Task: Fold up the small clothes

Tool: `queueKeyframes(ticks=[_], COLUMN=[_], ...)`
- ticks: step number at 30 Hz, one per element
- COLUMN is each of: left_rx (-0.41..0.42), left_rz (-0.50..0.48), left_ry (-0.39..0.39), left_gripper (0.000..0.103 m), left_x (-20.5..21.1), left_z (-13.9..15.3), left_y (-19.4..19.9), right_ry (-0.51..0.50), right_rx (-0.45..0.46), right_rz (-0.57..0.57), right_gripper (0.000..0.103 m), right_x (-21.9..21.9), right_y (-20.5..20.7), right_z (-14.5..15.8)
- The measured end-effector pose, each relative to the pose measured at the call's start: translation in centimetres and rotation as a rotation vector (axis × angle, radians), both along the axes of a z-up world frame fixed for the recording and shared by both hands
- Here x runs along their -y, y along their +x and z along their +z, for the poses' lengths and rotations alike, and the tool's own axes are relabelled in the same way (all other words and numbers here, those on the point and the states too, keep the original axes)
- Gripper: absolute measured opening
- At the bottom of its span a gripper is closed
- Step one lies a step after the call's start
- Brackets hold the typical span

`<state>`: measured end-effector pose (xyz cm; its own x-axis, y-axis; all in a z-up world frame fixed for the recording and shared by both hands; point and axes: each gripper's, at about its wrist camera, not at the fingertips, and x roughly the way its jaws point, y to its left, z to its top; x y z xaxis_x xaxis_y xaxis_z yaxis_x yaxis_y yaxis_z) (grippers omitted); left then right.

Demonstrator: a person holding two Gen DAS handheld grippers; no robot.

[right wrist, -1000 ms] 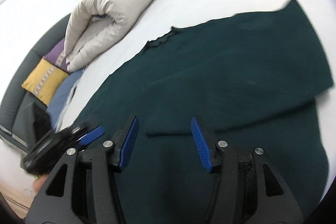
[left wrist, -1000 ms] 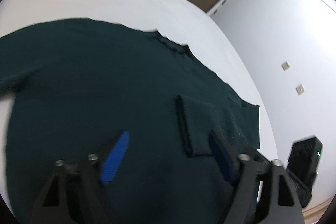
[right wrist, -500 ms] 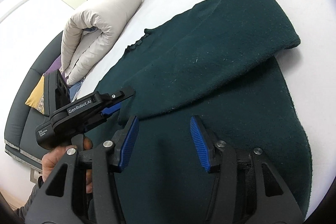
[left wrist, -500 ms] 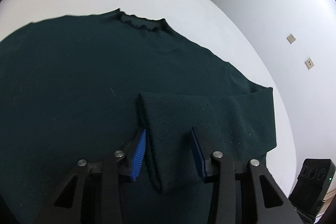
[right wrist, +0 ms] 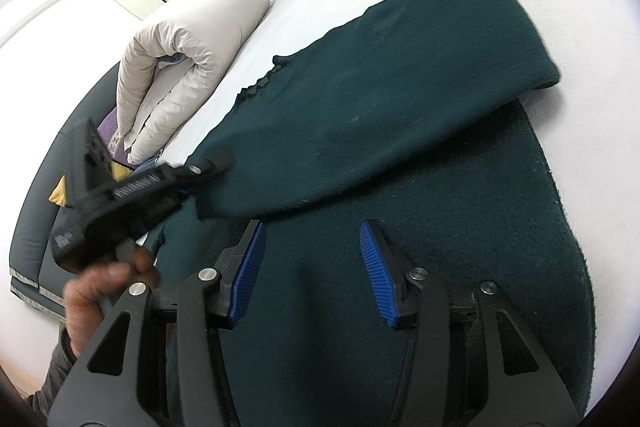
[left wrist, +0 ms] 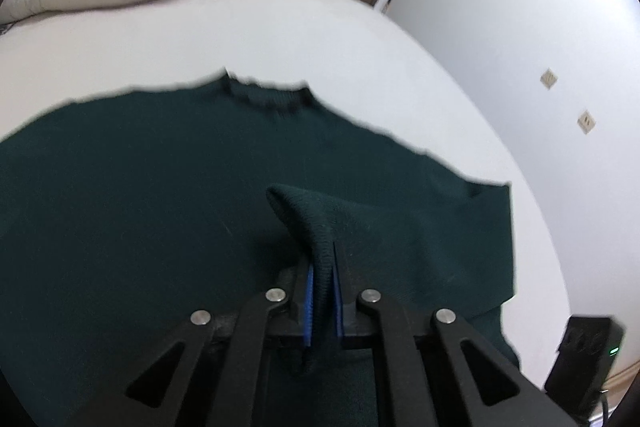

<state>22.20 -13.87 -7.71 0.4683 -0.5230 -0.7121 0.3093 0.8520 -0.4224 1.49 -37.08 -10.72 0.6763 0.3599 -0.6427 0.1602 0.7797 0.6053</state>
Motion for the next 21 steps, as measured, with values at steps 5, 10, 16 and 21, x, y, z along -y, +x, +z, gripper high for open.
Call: queueKeyframes(ticks=[5, 10, 16, 21], left_rx=[0.089, 0.064, 0.004, 0.014], left_rz=[0.079, 0.146, 0.162, 0.141], left_ry=[-0.002, 0.044, 0.046, 0.003], left_gripper=[0.008, 0.008, 0.009, 0.009], left_x=[-4.6, -8.4, -8.9, -8.6], left_z=[3.1, 1.2, -2.4, -2.6], left_y=[1.0, 3.4, 4.0, 3.8], right_ry=[0.011, 0.068, 0.219, 0.402], right_rx=[-0.005, 0.004, -0.011, -0.034], right_rz=[0.000, -0.046, -0.157, -0.316], right_gripper=[0.046, 0.046, 0.047, 0.046], right_x=[0.4, 1.9, 5.6, 9.7], right_y=[-0.2, -0.3, 1.9, 3.2], right_z=[0.2, 1.0, 1.3, -1.0])
